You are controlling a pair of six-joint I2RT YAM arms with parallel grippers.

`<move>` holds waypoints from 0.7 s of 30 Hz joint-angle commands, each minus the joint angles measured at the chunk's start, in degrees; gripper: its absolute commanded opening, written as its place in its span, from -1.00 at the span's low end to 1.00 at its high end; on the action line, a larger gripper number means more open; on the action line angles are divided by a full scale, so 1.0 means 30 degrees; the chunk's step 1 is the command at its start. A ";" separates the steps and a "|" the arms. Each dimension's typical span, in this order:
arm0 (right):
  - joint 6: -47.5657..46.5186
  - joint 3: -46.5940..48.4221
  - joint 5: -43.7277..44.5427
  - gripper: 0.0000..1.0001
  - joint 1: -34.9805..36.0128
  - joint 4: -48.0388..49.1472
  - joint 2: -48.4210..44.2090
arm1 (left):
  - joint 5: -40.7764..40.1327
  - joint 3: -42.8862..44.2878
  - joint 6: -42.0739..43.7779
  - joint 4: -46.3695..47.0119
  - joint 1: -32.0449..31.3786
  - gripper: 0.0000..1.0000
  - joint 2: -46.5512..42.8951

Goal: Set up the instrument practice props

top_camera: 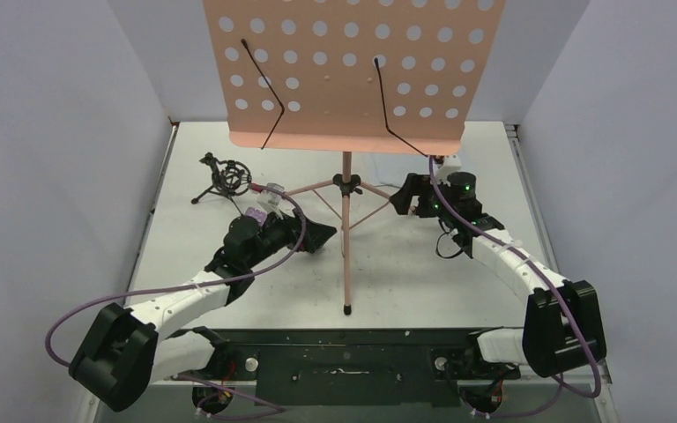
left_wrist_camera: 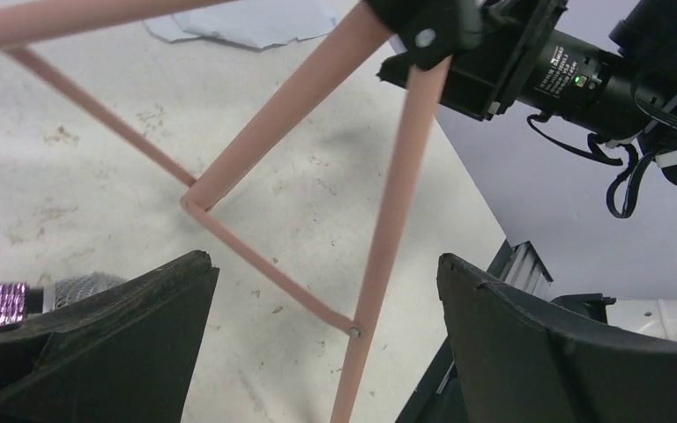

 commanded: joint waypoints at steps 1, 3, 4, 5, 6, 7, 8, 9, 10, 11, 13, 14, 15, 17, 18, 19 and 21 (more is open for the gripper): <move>0.1458 -0.0688 -0.1558 0.80 -0.1515 0.2136 -0.0620 | 0.1568 -0.1511 -0.2675 0.4188 0.1206 0.93 -0.0759; 0.2178 -0.0973 -0.2187 0.79 -0.2447 0.2699 -0.0483 | 0.1584 -0.1820 -0.2942 0.4263 0.1623 0.93 -0.1286; 0.2409 -0.1131 -0.2437 0.79 -0.3003 0.2923 -0.0405 | 0.1597 -0.1881 -0.2961 0.4134 0.1888 0.93 -0.1532; 0.2595 -0.1186 -0.2556 0.80 -0.3310 0.3127 -0.0292 | 0.1595 -0.1929 -0.2967 0.3957 0.2082 0.93 -0.1793; 0.2739 -0.1248 -0.2593 0.80 -0.3605 0.3269 -0.0161 | 0.1598 -0.1954 -0.2950 0.3718 0.2264 0.93 -0.2027; 0.2875 -0.1296 -0.2575 0.79 -0.3814 0.3379 -0.0020 | 0.1584 -0.1941 -0.2937 0.3407 0.2459 0.93 -0.2280; 0.3067 -0.1353 -0.2584 0.79 -0.4001 0.3568 0.0125 | 0.1575 -0.1940 -0.2942 0.3089 0.2666 0.93 -0.2484; 0.3304 -0.1430 -0.2604 0.79 -0.4226 0.3768 0.0279 | 0.1596 -0.1954 -0.2925 0.2768 0.2861 0.93 -0.2707; 0.3626 -0.1520 -0.2588 0.80 -0.4423 0.4034 0.0445 | 0.1620 -0.2004 -0.2860 0.2566 0.3053 0.93 -0.2903; 0.3934 -0.1671 -0.2664 0.79 -0.4696 0.4516 0.0619 | 0.1627 -0.2127 -0.2808 0.2516 0.3202 0.93 -0.3129; 0.4703 -0.1907 -0.2686 0.79 -0.5210 0.5131 0.0987 | 0.1478 -0.2445 -0.2689 0.2521 0.3497 0.93 -0.3626; 0.5101 -0.2060 -0.2767 0.80 -0.5256 0.5497 0.1178 | 0.1338 -0.2600 -0.2611 0.2508 0.3624 0.93 -0.3890; 0.5444 -0.2200 -0.2817 0.79 -0.5870 0.5832 0.1392 | 0.1116 -0.2788 -0.2576 0.2457 0.3742 0.93 -0.4208; 0.6178 -0.2370 -0.2821 0.79 -0.6572 0.6320 0.1831 | 0.0627 -0.3048 -0.2464 0.2214 0.3946 0.93 -0.4791; 0.6512 -0.2443 -0.2750 0.80 -0.6887 0.6536 0.2100 | 0.0430 -0.3140 -0.2301 0.2076 0.4050 0.93 -0.5075; 0.6825 -0.2489 -0.2595 0.79 -0.7344 0.6643 0.2357 | 0.0156 -0.3207 -0.2130 0.1905 0.4132 0.93 -0.5353; 0.7286 -0.2459 -0.2242 0.80 -0.7987 0.6811 0.3064 | -0.0144 -0.3234 -0.1545 0.1466 0.4246 0.93 -0.5909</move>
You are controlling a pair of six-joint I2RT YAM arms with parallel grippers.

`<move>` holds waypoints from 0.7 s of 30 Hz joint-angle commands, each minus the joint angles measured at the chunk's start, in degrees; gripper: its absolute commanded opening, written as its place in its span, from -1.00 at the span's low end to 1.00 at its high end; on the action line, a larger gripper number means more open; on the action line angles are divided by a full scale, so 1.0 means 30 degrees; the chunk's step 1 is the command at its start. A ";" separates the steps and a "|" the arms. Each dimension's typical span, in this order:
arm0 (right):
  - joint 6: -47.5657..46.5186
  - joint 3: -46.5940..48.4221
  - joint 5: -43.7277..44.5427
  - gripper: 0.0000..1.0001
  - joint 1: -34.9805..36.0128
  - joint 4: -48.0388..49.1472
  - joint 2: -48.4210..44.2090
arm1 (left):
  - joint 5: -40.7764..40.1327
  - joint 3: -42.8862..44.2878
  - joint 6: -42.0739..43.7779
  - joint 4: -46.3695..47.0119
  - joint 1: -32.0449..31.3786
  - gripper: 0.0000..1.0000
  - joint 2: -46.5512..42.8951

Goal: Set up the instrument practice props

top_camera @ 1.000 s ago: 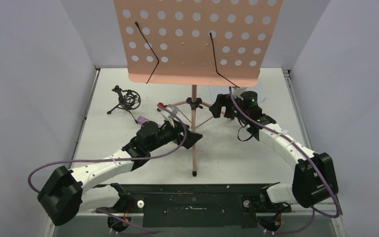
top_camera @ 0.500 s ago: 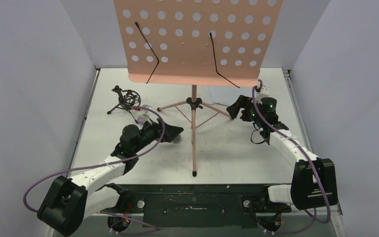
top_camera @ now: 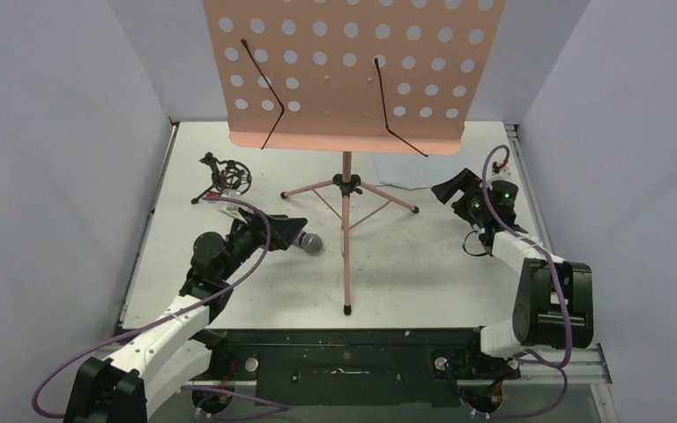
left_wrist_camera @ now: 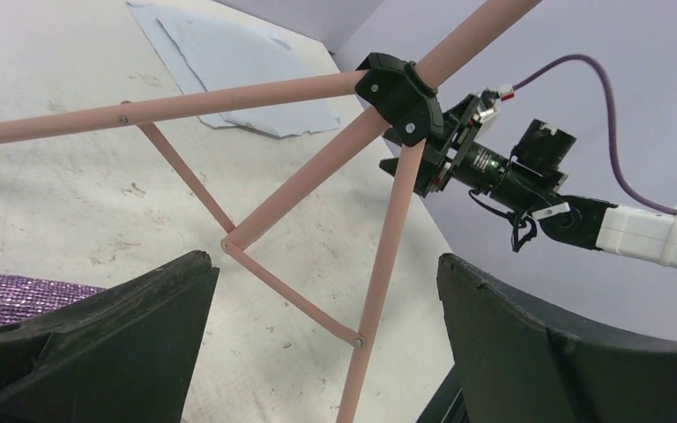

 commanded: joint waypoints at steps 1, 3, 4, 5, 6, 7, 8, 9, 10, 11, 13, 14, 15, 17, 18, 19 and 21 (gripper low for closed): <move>0.1836 0.0081 0.0670 0.79 -0.1454 0.1913 0.1174 | -0.1014 0.0006 0.1320 -0.0280 0.0343 0.93 -0.1490; 0.2272 0.0379 0.1533 0.79 -0.2005 0.1512 0.1858 | -0.1222 0.0237 0.2120 -0.1064 0.0374 0.93 -0.2005; 0.2450 0.0631 0.1826 0.79 -0.2278 0.1229 0.2206 | -0.1264 0.0432 0.2595 -0.1538 0.0382 0.93 -0.2248; 0.2502 0.0886 0.2089 0.80 -0.2506 0.0934 0.2601 | -0.1273 0.0679 0.3053 -0.2077 0.0401 0.93 -0.2458; 0.2505 0.1174 0.2444 0.80 -0.2674 0.0608 0.2940 | -0.1260 0.0959 0.3601 -0.2723 0.0404 0.93 -0.2664; 0.2501 0.1463 0.2932 0.80 -0.2797 0.0179 0.3268 | -0.1262 0.1331 0.4157 -0.3342 0.0426 0.93 -0.2843; 0.2505 0.1752 0.3344 0.80 -0.2890 -0.0241 0.3587 | -0.1269 0.1689 0.4673 -0.4067 0.0425 0.93 -0.2983; 0.2436 0.1993 0.3757 0.80 -0.2978 -0.0718 0.3924 | -0.1358 0.2181 0.5180 -0.4843 0.0432 0.93 -0.3110; 0.2379 0.2217 0.4070 0.80 -0.3070 -0.1001 0.4218 | -0.1530 0.2623 0.5636 -0.5584 0.0430 0.93 -0.3196; 0.2398 0.2421 0.4399 0.80 -0.3129 -0.1268 0.4468 | -0.1816 0.3103 0.6059 -0.6497 0.0426 0.93 -0.3243; 0.2444 0.2639 0.4740 0.80 -0.3275 -0.1440 0.4900 | -0.2482 0.4125 0.6771 -0.8291 0.0413 0.93 -0.3275; 0.2454 0.2701 0.4849 0.80 -0.3312 -0.1429 0.5084 | -0.2726 0.4635 0.7208 -0.9157 0.0427 0.93 -0.3289; 0.2455 0.2781 0.4855 0.80 -0.3390 -0.1354 0.5268 | -0.2950 0.5097 0.7581 -0.9844 0.0425 0.93 -0.3306; 0.2425 0.3091 0.4872 0.80 -0.3529 -0.1283 0.5750 | -0.3581 0.5832 0.8091 -1.1129 0.0433 0.93 -0.3386; 0.2341 0.3277 0.4773 0.80 -0.3560 -0.1160 0.5992 | -0.3964 0.6111 0.8215 -1.1523 0.0433 0.93 -0.3421; 0.2294 0.3520 0.4747 0.82 -0.3563 -0.1192 0.6301 | -0.4050 0.6282 0.8355 -1.1784 0.0419 0.93 -0.3491; 0.2233 0.4137 0.4882 0.85 -0.3564 -0.1351 0.6865 | -0.3914 0.6385 0.8714 -1.1983 0.0433 0.93 -0.3652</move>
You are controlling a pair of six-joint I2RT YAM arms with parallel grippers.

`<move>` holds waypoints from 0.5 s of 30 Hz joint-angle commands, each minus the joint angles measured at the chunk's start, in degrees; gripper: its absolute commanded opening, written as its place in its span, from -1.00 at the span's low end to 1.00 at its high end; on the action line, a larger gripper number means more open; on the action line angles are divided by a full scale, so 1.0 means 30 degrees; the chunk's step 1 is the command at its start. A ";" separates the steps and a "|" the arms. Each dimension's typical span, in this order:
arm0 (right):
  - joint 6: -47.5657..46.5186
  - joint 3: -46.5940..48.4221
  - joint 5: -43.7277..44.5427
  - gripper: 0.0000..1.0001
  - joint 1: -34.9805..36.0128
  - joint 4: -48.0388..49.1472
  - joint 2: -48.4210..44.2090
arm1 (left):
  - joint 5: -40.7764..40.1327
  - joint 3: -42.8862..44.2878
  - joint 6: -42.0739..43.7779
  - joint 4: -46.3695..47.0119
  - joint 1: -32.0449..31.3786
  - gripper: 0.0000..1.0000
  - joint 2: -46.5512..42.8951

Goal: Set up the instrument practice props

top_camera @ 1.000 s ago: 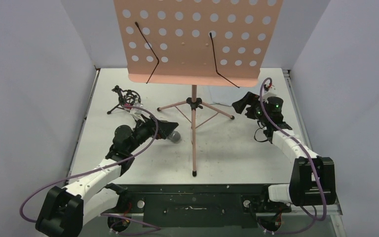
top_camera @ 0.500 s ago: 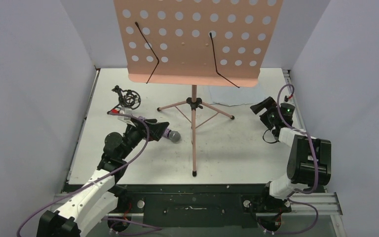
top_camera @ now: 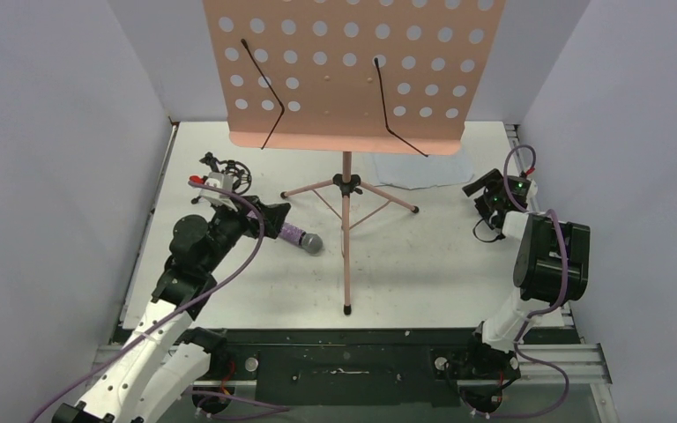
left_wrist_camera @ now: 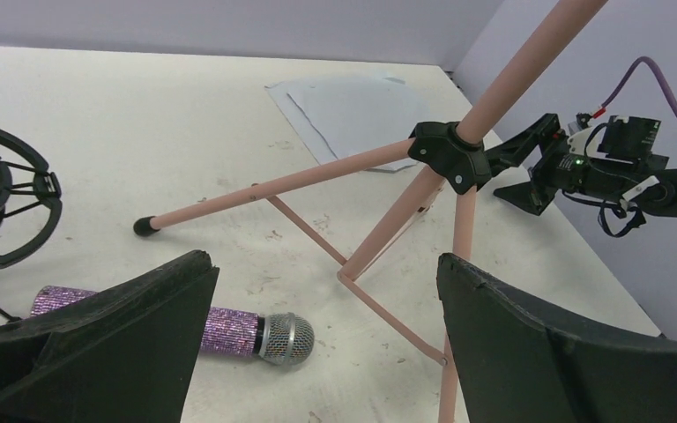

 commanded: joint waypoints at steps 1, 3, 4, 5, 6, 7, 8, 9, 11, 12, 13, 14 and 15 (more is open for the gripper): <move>0.0088 0.1290 0.0743 0.87 -0.0169 0.0040 0.1128 | -0.0790 0.0947 0.1776 -0.2000 0.0120 0.93 -0.0545; 0.0157 0.1822 0.0546 0.92 -0.0198 0.0361 0.1689 | -0.0768 0.0678 0.1861 -0.1889 0.0127 0.93 -0.0736; 0.0153 0.2141 0.0338 0.95 -0.0198 0.0397 0.1943 | -0.0679 0.0537 0.1796 -0.1857 0.0112 0.93 -0.0825; 0.0072 0.2474 0.0209 1.00 -0.0198 0.0402 0.2199 | -0.0518 0.0399 0.1696 -0.1813 0.0132 0.93 -0.0920; 0.0036 0.2771 0.0091 0.93 -0.0198 0.0402 0.2450 | -0.0329 0.0151 0.1515 -0.1694 0.0134 0.93 -0.1005; 0.0006 0.3006 0.0010 0.89 -0.0198 0.0450 0.2698 | -0.0111 -0.0104 0.1302 -0.1481 0.0127 0.93 -0.1063; -0.0001 0.3201 -0.0037 0.86 -0.0224 0.0584 0.2916 | 0.0114 -0.0381 0.1034 -0.1155 0.0134 0.93 -0.1125; 0.0071 0.3327 -0.0128 0.81 -0.0289 0.0769 0.3195 | 0.0296 -0.0672 0.0814 -0.0839 0.0113 0.93 -0.1184; 0.0405 0.3485 -0.0439 0.70 -0.0433 0.1285 0.3710 | 0.0488 -0.1210 0.0400 -0.0114 0.0102 0.93 -0.1259; 0.0550 0.3557 -0.0708 0.62 -0.0521 0.1608 0.3983 | 0.0478 -0.1468 0.0280 0.0170 0.0098 0.93 -0.1300; 0.0686 0.3661 -0.0994 0.53 -0.0586 0.1952 0.4285 | 0.0418 -0.1683 0.0203 0.0400 0.0105 0.93 -0.1334; 0.0783 0.3857 -0.1217 0.46 -0.0653 0.2002 0.4608 | 0.0301 -0.1853 0.0113 0.0571 0.0105 0.93 -0.1361; 0.0836 0.4098 -0.1446 0.39 -0.0694 0.2016 0.4945 | 0.0216 -0.2006 0.0054 0.0739 0.0105 0.93 -0.1393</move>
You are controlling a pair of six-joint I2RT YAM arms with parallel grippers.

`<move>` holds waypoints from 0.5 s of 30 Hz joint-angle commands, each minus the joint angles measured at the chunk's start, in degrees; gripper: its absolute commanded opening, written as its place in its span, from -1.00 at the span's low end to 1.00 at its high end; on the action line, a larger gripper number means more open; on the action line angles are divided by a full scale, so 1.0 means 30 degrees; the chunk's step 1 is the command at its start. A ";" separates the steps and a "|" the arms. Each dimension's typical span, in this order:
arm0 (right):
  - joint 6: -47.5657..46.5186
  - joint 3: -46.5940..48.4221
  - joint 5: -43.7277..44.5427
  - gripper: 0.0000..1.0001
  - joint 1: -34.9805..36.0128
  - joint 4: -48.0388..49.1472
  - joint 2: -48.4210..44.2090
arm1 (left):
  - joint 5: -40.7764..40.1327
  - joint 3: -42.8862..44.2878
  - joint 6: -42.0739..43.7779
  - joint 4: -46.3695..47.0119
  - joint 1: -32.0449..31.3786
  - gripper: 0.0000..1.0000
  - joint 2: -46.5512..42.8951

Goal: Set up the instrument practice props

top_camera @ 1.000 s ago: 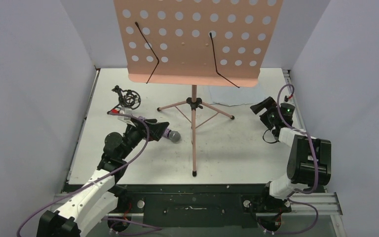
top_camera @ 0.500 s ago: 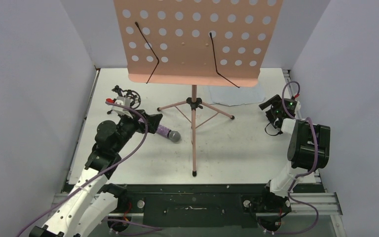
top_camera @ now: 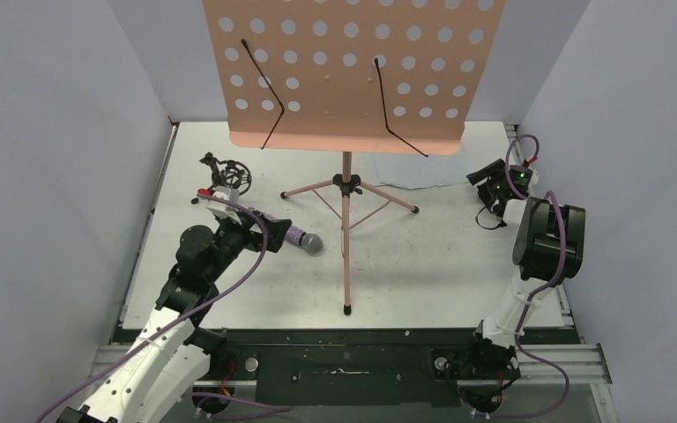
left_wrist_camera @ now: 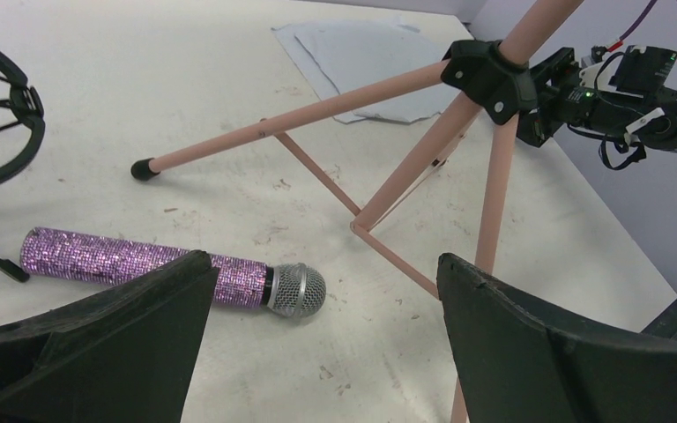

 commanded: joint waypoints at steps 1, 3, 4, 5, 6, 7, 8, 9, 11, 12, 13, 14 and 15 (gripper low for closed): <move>0.0482 0.0898 -0.1024 0.31 -0.0386 0.0363 0.1579 | 0.0140 -0.0565 -0.0646 0.1919 0.0102 0.93 -0.0261; 0.0608 0.1304 -0.1260 0.22 -0.0390 0.0176 0.2103 | 0.0254 -0.0715 -0.0691 0.2255 0.0102 0.93 -0.0203; 0.0726 0.1426 -0.1248 0.19 -0.0390 0.0173 0.2303 | 0.0366 -0.0735 -0.0694 0.2367 0.0091 0.93 -0.0166; 0.0832 0.1569 -0.1170 0.15 -0.0390 0.0169 0.2464 | 0.0393 -0.0742 -0.0680 0.2421 0.0100 0.93 -0.0118; 0.0926 0.1704 -0.1098 0.12 -0.0390 0.0154 0.2623 | 0.0426 -0.0742 -0.0693 0.2461 0.0105 0.93 -0.0079; 0.1025 0.1886 -0.1074 0.10 -0.0376 0.0068 0.2833 | 0.0437 -0.0742 -0.0695 0.2506 0.0105 0.93 -0.0048; 0.1115 0.2077 -0.1108 0.06 -0.0326 0.0013 0.2999 | 0.0483 -0.0783 -0.0721 0.2589 0.0105 0.93 0.0007; 0.1115 0.2302 -0.1152 0.02 -0.0243 -0.0070 0.3214 | 0.0584 -0.0821 -0.0746 0.2716 0.0098 0.93 0.0080; 0.0944 0.2798 -0.1069 -0.04 -0.0043 -0.0598 0.3507 | 0.0850 -0.0810 -0.0753 0.2831 0.0089 0.93 0.0253; 0.0914 0.2894 -0.0983 -0.06 0.0048 -0.0707 0.3671 | 0.0963 -0.0776 -0.0768 0.2871 0.0103 0.93 0.0319; 0.0940 0.2946 -0.0910 -0.09 0.0137 -0.0724 0.3760 | 0.1057 -0.0747 -0.0774 0.2894 0.0105 0.93 0.0386; 0.0991 0.3059 -0.0897 -0.12 0.0192 -0.0774 0.3913 | 0.1143 -0.0732 -0.0767 0.2923 0.0098 0.93 0.0460; 0.1019 0.3216 -0.0895 -0.15 0.0246 -0.0857 0.4075 | 0.1226 -0.0741 -0.0796 0.2974 0.0105 0.93 0.0506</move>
